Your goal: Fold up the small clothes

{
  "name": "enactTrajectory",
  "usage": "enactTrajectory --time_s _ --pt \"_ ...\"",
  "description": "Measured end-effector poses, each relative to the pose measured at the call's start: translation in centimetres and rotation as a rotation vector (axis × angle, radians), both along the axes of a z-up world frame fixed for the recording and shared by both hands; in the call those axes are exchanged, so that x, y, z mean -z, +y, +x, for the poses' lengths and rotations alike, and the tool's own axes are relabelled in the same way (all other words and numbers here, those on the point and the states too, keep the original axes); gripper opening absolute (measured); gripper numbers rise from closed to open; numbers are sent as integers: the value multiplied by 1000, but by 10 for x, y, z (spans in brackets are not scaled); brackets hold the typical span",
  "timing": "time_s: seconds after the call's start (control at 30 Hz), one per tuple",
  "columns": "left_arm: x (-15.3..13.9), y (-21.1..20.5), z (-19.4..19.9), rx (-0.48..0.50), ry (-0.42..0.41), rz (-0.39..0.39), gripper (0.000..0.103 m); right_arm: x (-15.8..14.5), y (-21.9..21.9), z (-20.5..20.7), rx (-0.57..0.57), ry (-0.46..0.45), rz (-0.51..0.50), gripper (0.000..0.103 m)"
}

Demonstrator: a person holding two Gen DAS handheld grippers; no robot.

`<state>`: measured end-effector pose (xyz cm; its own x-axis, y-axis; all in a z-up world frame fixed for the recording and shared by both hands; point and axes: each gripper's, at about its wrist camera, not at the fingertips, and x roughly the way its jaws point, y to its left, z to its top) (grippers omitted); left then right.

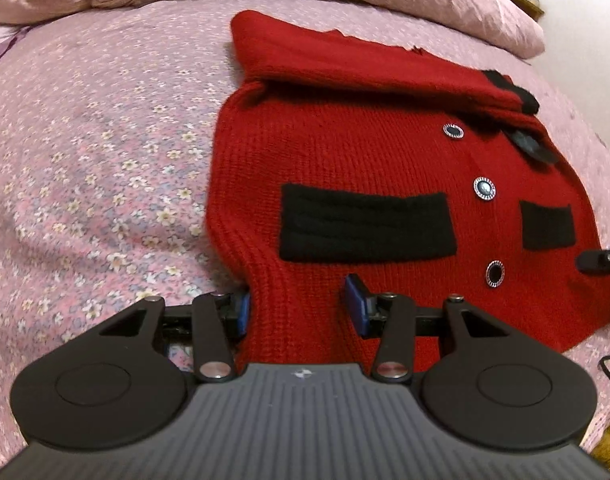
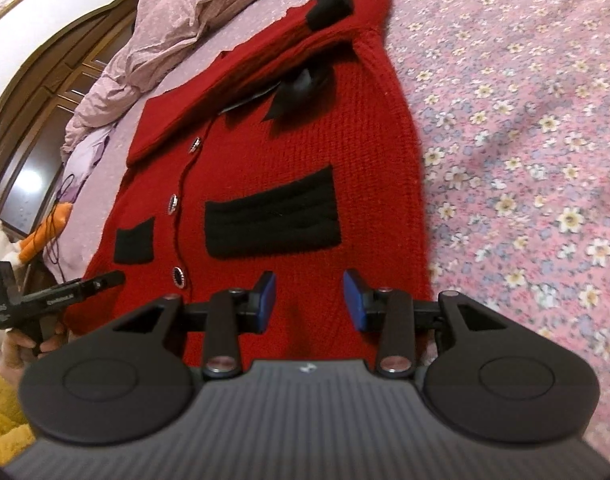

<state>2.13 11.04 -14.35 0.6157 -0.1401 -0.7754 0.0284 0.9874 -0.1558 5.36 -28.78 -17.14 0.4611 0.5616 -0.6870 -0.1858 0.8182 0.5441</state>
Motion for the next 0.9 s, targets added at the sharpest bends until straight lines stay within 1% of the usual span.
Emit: enactTrajectory --time_s 0.17,0.27,0.43,0.9 --pt "2 0 3 13 5 -3 51 3 2 3 -2 3 15 39" --pt "4 -4 7 24 8 13 52 4 3 3 -9 -1 13 39" --pt "7 -13 11 44 12 49 57 6 5 3 -15 -14 9 39" --pt "8 -12 8 51 16 48 58 7 7 1 -26 -42 -6 39"
